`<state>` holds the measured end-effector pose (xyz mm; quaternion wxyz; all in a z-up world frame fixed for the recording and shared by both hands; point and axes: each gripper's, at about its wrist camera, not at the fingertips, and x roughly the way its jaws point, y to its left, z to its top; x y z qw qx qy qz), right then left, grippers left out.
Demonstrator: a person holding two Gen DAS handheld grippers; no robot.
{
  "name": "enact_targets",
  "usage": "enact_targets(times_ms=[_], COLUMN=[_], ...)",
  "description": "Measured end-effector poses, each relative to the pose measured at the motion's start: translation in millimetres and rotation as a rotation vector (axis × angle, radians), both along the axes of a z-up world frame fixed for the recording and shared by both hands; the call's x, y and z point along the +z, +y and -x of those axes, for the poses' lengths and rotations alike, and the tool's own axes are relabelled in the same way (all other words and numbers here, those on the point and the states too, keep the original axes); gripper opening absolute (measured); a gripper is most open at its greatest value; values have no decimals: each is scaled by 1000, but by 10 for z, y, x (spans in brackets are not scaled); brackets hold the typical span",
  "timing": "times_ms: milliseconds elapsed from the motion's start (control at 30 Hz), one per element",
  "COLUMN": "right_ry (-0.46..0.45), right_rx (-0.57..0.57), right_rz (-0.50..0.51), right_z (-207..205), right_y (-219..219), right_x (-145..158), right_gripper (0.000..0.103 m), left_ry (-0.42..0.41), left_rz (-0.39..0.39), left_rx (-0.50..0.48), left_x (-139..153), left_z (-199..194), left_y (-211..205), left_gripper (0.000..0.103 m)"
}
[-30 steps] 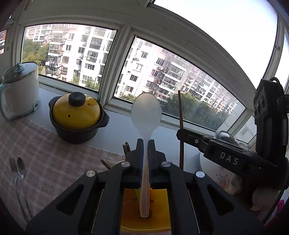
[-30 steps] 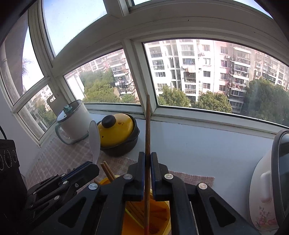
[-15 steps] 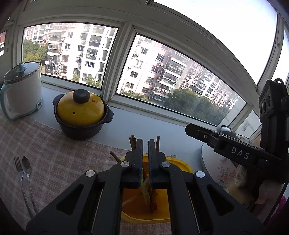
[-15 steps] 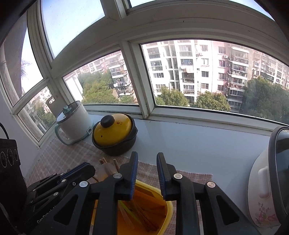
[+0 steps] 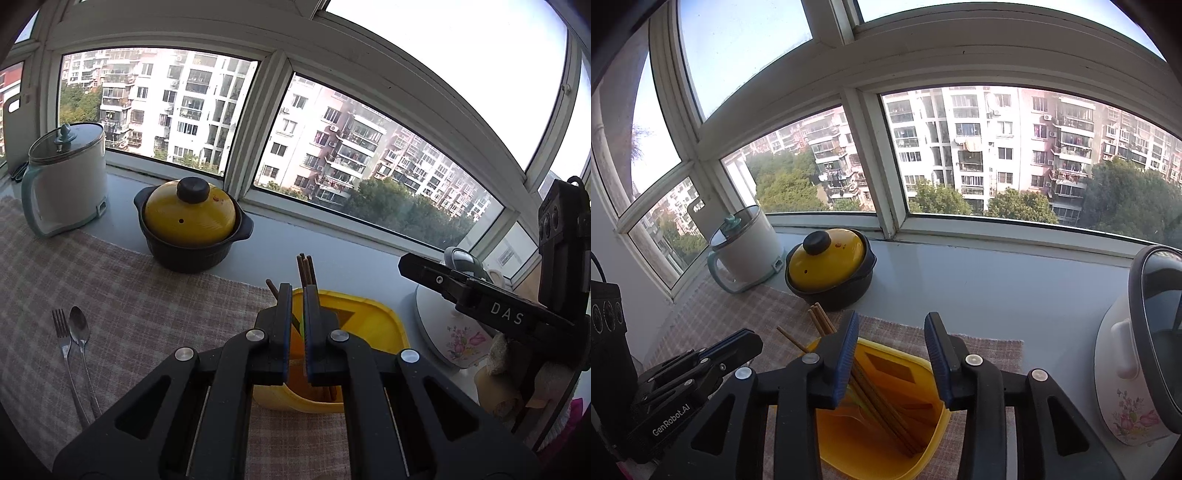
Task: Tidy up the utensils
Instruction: 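Lower both items into the yellow container and open both tools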
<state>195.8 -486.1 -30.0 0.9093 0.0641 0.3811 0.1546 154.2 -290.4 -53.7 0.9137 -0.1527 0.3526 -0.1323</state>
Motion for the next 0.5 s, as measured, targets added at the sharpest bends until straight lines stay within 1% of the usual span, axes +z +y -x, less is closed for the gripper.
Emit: enact_targets(times_ms=[33,67,100,133,200,333,400,500], right_ry=[-1,-2,-2,-4,-15,-37,-46,-53], right_rx=[-3,-7,-9,-9,-13,-21,-30,-35], right_rz=[2,3,1,0,0,18,16,17], right_z=[32,58,87,118,191,349,429,548], right_y=[4,10,21,33,67,173,236,376], right_x=[5,11,20,30,56,129,165,210], right_gripper=[49,52,55,57,65,67,72,75], left_ry=[5,9,12,12,7,17,39,77], left_rz=[4,8,14,16,6,-5,-14,-44], left_rx=[-1,-4,-7,-6,6,11,26,36], left_x=[-4,-7,-9,-10,-13,-50,-103,-190], left_z=[25,46,66,93,144,234,276,319], left_y=[44,81,132,185,301,618,830,1136], left_gripper=[11,22,30,31,31,31,31,31])
